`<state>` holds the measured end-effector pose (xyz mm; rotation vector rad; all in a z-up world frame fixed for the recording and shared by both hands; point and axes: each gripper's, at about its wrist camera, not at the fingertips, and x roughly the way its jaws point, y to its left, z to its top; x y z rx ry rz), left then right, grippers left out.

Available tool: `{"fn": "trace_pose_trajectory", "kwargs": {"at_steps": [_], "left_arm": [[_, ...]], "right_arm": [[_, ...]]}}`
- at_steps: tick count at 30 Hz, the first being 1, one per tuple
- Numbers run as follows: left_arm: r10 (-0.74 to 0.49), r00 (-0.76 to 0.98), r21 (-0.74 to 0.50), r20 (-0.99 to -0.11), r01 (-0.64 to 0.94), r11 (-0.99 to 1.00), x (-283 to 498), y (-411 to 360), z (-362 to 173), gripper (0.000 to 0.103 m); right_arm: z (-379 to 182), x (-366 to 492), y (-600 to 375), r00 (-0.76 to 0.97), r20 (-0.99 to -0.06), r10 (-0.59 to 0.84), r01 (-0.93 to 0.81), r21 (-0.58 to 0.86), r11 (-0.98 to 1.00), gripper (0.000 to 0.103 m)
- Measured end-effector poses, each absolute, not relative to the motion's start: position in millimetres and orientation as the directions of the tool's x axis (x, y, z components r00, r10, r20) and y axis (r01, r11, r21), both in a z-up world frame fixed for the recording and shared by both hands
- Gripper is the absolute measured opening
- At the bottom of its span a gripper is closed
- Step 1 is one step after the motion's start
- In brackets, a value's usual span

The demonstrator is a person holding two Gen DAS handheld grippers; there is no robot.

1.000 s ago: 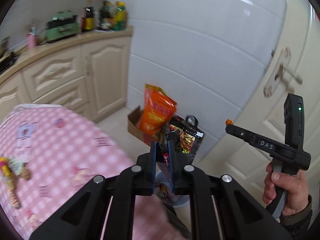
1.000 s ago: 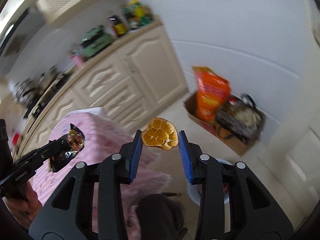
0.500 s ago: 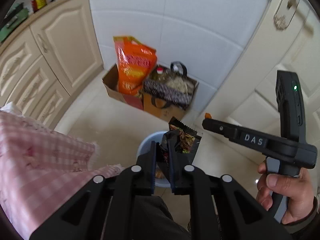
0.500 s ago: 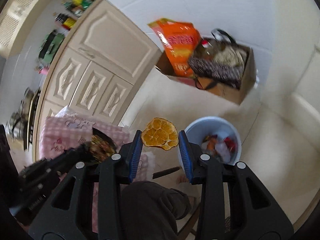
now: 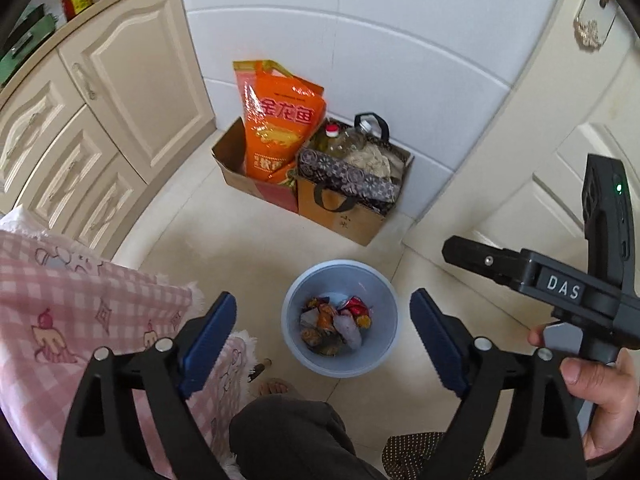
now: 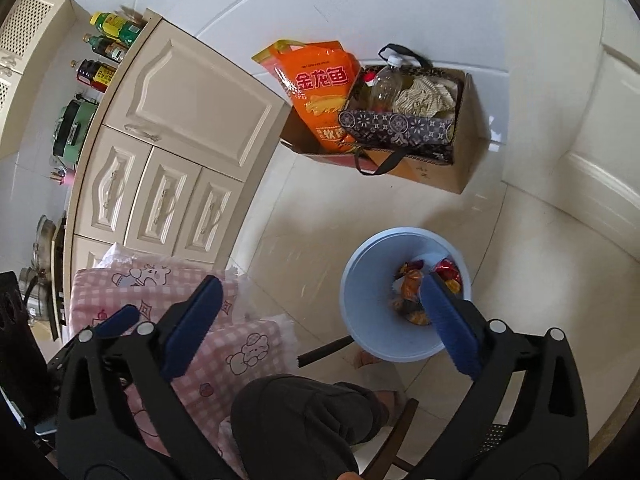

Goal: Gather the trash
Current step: 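Return both tools from the bin to the table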

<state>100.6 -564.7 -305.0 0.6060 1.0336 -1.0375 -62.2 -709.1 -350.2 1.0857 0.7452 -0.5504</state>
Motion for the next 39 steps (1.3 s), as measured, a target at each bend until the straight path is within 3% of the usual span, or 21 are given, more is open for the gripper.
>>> {"fn": "trace_pose_trajectory", "kwargs": {"at_steps": [21,39], "left_arm": [[-0.591,0.255,-0.094,-0.766,0.864,0.494,112.9,-470.1,-190.8,0.089],[-0.636,0.430,-0.111,-0.641,0.768,0.631,146.5,-333.8,-123.7,0.090]], "right_arm": [[-240.5,-37.0,-650.2,0.697,-0.703,-0.139,0.647,0.533,0.545,0.097],[-152.0,31.3,-557.2,0.782,-0.615,-0.100,0.474,0.483,0.736,0.097]]}}
